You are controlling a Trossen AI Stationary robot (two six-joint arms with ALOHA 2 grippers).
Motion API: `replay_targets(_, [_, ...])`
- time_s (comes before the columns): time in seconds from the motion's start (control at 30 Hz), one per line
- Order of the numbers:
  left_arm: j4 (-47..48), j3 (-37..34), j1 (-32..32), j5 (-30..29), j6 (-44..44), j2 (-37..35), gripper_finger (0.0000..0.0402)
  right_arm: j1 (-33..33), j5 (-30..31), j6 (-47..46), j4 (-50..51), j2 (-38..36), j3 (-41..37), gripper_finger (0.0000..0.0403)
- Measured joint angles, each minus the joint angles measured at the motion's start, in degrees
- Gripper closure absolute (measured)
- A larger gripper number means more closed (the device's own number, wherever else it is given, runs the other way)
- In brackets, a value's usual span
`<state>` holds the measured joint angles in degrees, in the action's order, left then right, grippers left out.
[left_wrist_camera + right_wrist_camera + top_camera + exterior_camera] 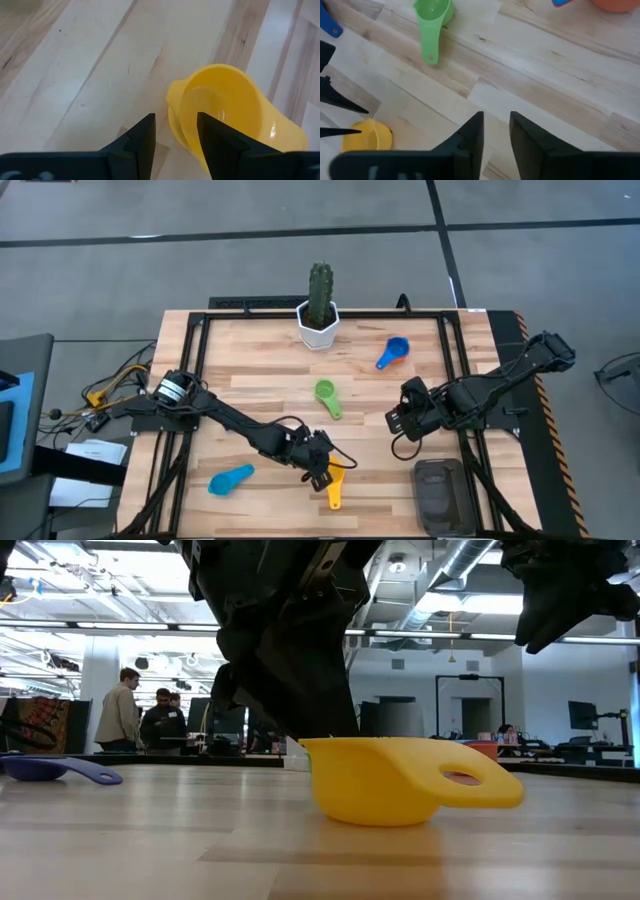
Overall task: Nest measuring cups in basket
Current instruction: Stack the yellow measuring cup on top of the blue measuring cup
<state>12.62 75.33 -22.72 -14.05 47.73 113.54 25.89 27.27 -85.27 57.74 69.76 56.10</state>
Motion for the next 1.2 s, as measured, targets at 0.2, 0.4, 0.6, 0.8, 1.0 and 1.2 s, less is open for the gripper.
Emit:
replay_targets(0.2, [0.6, 0.0, 0.0, 1.9, 1.3, 0.0, 0.0269, 0.0, 0.0, 0.0, 0.1, 0.0, 0.0, 0.0251])
replay_targets(0.4, [2.7, 0.0, 0.0, 3.2, 2.6, -0.1, 0.0269, 0.0, -0.2, 0.1, 0.1, 0.0, 0.0, 0.0246])
replay_targets(0.6, [3.5, 0.0, 0.0, 3.7, 2.3, -0.1, 0.0269, 0.0, -0.2, -0.2, 0.0, 0.0, 0.0, 0.0252])
replay_targets(0.8, [3.5, 0.0, 0.6, 3.8, 1.2, -0.1, 0.0308, 0.0, -0.2, -0.2, 0.0, 0.0, 0.0, 0.026])
replay_targets(1.0, [3.5, 0.0, 1.5, 3.8, -1.6, -0.1, 0.039, 0.0, -0.4, -0.2, -0.1, 0.0, 0.0, 0.0269])
replay_targets(1.2, [3.4, 0.0, 3.0, 4.0, -3.6, -0.1, 0.0398, 1.1, -0.4, -0.3, -1.0, 0.0, 0.0, 0.028])
